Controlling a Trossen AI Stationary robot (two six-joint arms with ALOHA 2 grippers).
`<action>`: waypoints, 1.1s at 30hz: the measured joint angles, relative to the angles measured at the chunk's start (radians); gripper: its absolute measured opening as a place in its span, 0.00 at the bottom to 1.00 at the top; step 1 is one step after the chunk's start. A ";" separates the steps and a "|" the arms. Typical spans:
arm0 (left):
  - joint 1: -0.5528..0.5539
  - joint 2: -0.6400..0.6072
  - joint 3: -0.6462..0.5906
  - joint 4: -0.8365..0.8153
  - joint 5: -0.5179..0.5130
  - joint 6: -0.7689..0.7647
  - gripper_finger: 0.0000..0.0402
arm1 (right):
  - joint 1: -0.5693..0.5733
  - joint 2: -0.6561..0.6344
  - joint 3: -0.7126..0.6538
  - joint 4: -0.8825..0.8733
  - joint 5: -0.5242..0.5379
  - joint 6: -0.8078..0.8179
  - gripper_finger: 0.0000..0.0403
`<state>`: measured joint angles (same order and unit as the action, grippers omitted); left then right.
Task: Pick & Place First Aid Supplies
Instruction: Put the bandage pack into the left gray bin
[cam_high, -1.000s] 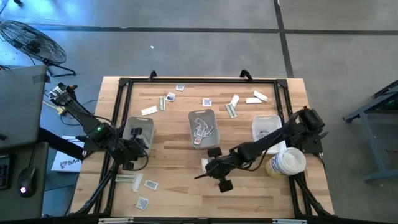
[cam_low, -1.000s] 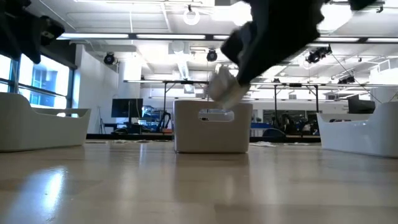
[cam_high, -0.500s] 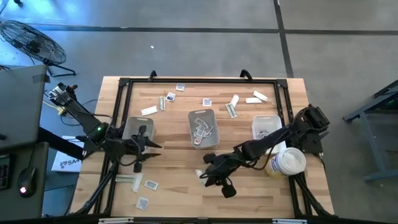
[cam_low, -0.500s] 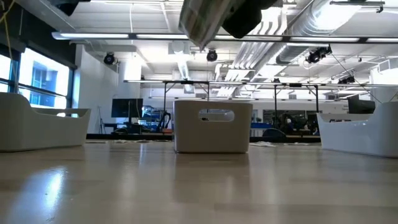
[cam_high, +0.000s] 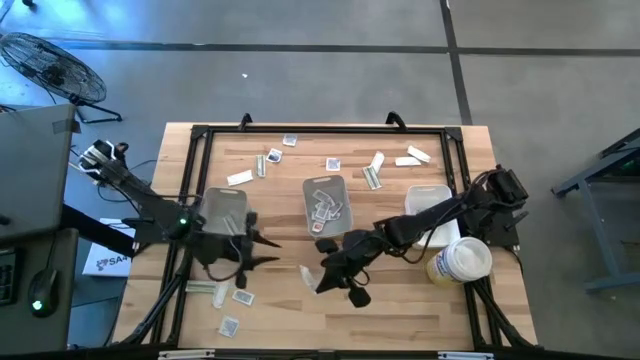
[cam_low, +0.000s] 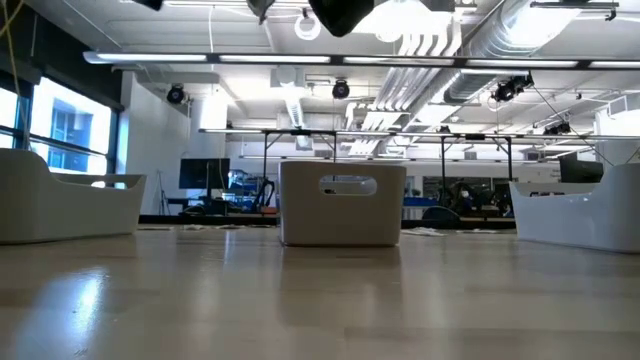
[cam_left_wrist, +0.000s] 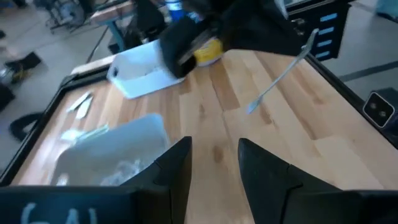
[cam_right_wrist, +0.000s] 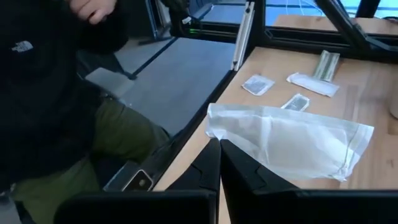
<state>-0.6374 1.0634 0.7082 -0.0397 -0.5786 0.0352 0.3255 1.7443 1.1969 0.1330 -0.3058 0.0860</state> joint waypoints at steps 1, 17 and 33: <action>0.012 0.026 0.000 0.035 0.018 0.023 0.32 | -0.006 0.000 0.000 0.000 -0.001 0.000 0.00; 0.177 0.259 0.000 0.396 0.419 0.232 0.32 | -0.038 0.000 0.000 0.006 -0.045 0.023 0.00; 0.186 0.350 0.000 0.461 0.408 0.275 0.15 | -0.053 -0.001 0.000 0.009 0.041 0.023 0.01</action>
<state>-0.4515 1.4132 0.7082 0.4217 -0.1702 0.3107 0.2728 1.7435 1.1969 0.1425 -0.2647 0.1089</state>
